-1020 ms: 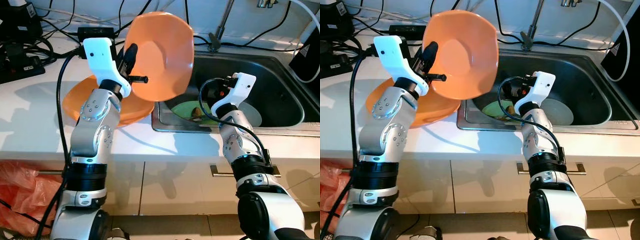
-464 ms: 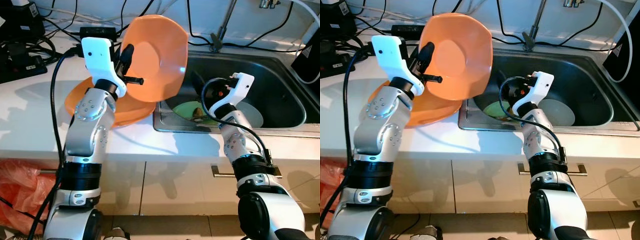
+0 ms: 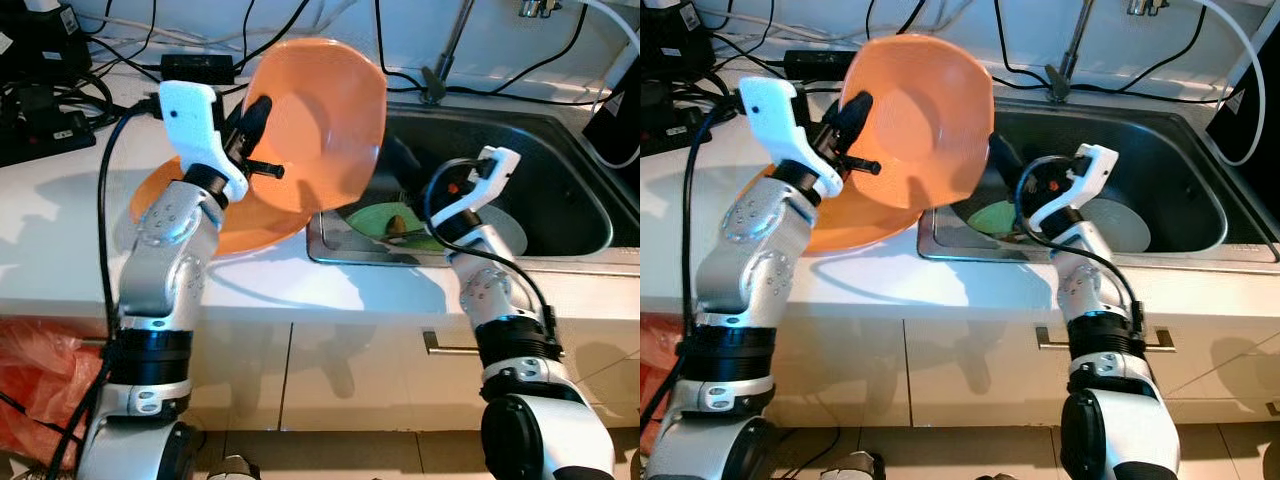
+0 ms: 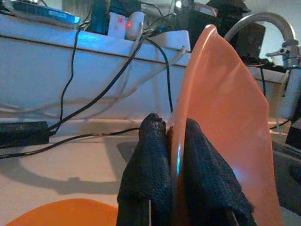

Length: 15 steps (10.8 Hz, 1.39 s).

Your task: Kitchen organization

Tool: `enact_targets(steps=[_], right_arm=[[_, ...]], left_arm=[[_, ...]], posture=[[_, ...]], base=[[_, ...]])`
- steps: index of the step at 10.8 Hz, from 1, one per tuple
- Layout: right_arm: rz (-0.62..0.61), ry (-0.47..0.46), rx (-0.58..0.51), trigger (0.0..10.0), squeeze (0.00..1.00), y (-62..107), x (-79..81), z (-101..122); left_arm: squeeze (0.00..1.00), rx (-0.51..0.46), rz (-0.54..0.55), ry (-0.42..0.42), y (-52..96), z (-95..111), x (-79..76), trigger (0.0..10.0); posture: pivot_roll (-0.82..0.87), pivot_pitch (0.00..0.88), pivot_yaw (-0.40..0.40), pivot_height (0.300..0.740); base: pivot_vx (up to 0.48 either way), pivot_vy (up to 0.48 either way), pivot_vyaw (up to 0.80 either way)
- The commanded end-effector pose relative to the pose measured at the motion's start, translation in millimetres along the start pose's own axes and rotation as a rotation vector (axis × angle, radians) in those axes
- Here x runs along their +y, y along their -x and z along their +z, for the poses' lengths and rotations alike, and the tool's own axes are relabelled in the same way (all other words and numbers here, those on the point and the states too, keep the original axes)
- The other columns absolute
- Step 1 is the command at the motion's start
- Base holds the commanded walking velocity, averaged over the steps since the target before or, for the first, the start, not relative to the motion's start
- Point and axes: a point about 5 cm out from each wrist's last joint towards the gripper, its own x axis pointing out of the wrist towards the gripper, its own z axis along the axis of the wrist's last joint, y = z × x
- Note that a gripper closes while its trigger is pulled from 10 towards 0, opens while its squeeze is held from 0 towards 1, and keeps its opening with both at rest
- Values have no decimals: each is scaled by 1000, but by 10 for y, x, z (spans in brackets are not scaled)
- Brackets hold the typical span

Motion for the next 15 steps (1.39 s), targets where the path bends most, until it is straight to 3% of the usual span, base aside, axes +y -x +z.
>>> enact_targets(steps=[1,4,12,13,14,15], right_arm=[[6,-1,-14,10000,0,49,-34,55],[3,6,-7,10000,0,57,-36,38],[6,4,-6,10000,0,63,-20,21],[7,1,-6,7333,0,61,-17,21],[8,-1,-5,2314,0,59,-16,20],[7,-4,-5,353,0,56,-16,18]], left_arm=[[0,-50,-59,2,-4,122,-63,10000],[0,-69,-105,26,25,177,-62,10000],[0,-40,-239,66,51,123,-260,10000],[0,-40,-246,71,46,122,-277,10000],[0,-41,-250,73,43,123,-286,10000],[0,-44,-252,78,41,127,-285,10000]], posture=[[92,66,-80,740],[93,59,-73,740],[91,59,-75,740],[91,61,-76,740],[91,61,-76,740],[91,63,-76,740]], base=[[0,0,0],[0,0,0],[0,0,0],[0,0,0],[0,0,0],[0,0,0]])
